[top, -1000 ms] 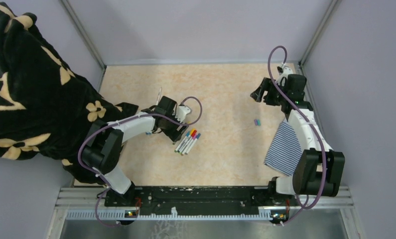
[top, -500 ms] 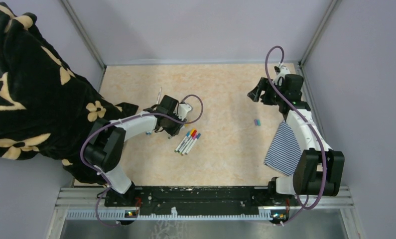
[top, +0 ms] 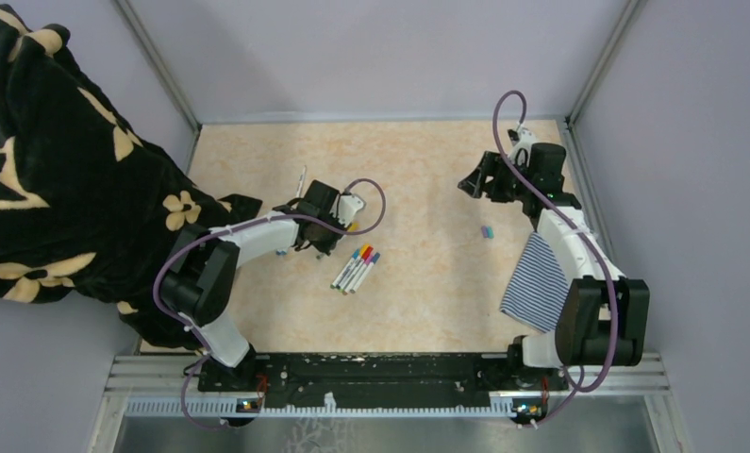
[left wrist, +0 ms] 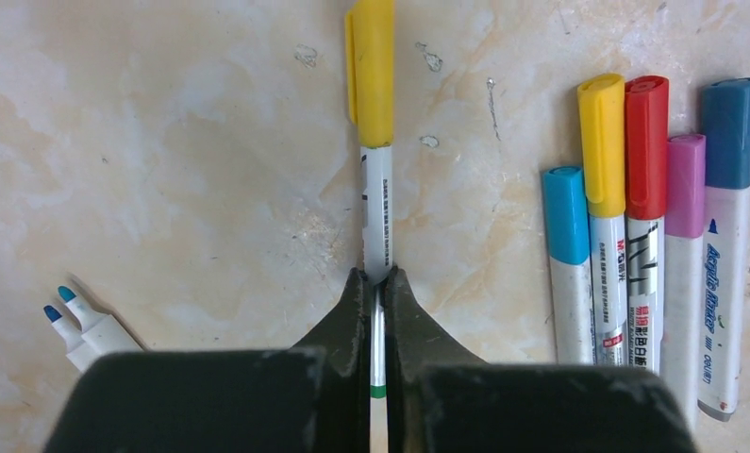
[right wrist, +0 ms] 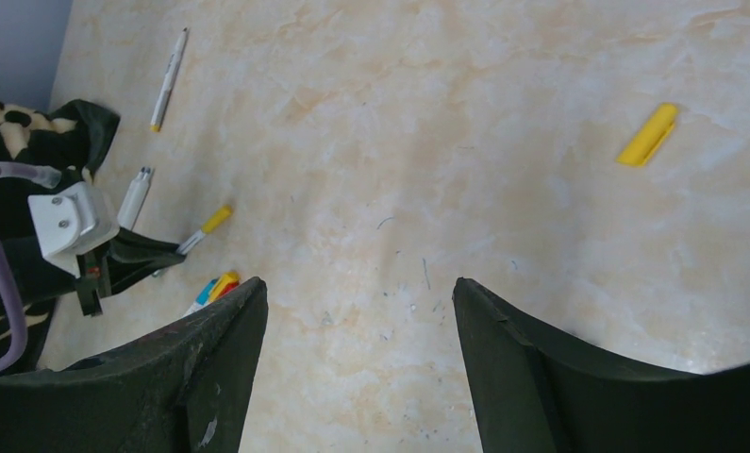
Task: Open the pen caps
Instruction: Pick up the pen from the center of the board.
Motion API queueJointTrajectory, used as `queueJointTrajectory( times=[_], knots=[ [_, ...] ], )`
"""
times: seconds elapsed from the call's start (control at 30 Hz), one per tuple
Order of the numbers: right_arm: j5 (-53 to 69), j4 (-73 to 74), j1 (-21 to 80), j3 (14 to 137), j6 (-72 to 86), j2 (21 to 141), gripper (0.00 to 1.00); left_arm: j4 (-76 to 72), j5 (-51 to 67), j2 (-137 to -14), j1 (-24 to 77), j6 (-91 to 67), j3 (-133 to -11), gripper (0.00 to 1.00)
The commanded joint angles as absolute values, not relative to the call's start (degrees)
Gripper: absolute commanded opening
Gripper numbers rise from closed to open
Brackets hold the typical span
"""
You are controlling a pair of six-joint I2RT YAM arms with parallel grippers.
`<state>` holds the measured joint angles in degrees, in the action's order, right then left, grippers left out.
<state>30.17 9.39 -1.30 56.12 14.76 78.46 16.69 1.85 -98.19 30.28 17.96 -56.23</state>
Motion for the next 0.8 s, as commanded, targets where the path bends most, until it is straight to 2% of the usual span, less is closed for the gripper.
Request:
queueJointTrajectory(
  times=[0.0, 0.47, 0.77],
  knots=[
    [35.3, 6.4, 0.5, 56.2, 14.1, 78.6, 0.72, 16.2, 0.3, -98.0, 30.3, 19.6, -54.5, 0.00],
    [50.4, 9.0, 4.0, 61.1, 14.9, 83.7, 0.72, 11.7, 8.5, -89.5, 30.4, 27.3, -54.0, 0.00],
    [53.5, 13.4, 9.8, 69.4, 15.4, 88.3, 0.72, 12.4, 12.8, -83.2, 30.7, 32.0, -57.1, 0.00]
  ],
)
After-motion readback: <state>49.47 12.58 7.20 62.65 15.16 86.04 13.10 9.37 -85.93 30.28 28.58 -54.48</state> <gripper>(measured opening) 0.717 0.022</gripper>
